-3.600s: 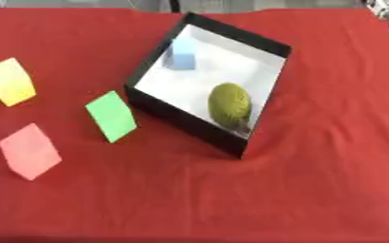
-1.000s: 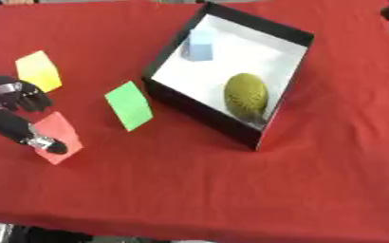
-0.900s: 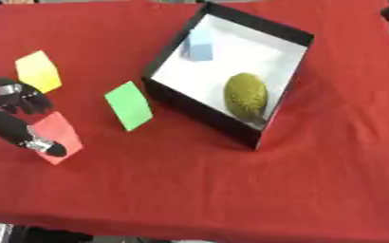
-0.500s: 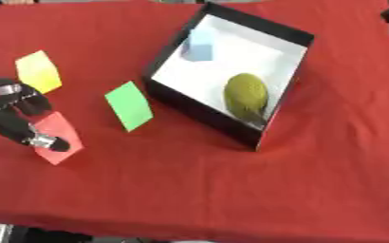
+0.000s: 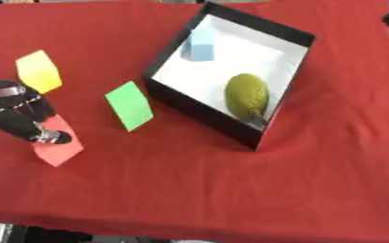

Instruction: Pick up objects on the table and place them in the box.

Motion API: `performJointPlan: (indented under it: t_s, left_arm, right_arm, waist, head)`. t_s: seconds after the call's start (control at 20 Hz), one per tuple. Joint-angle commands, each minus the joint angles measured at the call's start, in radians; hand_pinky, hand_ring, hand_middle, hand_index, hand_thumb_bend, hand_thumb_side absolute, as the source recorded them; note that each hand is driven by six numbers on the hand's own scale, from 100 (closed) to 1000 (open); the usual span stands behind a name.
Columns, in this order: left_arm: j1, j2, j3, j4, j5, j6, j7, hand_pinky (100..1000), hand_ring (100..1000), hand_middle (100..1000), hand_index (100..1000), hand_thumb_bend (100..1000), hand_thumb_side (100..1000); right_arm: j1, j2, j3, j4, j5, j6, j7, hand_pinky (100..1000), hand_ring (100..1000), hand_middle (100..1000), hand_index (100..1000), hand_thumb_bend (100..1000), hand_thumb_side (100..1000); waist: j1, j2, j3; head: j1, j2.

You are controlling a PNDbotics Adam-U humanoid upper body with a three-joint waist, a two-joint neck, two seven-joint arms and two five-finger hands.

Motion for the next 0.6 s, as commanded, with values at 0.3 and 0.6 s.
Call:
performJointPlan:
  t_s: [0.3,0.6]
  left_arm:
    - [0.002,0.013,-0.006,0.04,-0.087,0.0,-0.07,829,768,662,770,660,316]
    - [-0.001,0.006,0.01,0.022,-0.133,-0.035,-0.047,817,759,652,761,684,292]
  right_arm:
    - [0.001,-0.012,-0.014,-0.001,0.01,-0.005,0.004,893,895,764,866,100,529]
    - [0.004,-0.006,-0.015,0.009,0.016,-0.006,0.01,895,895,764,867,100,541]
  waist:
    - [-0.001,-0.014,-0.002]
    - [-0.001,-0.013,0.0]
  head:
    - [0.008,-0.008]
    - [0.007,-0.006]
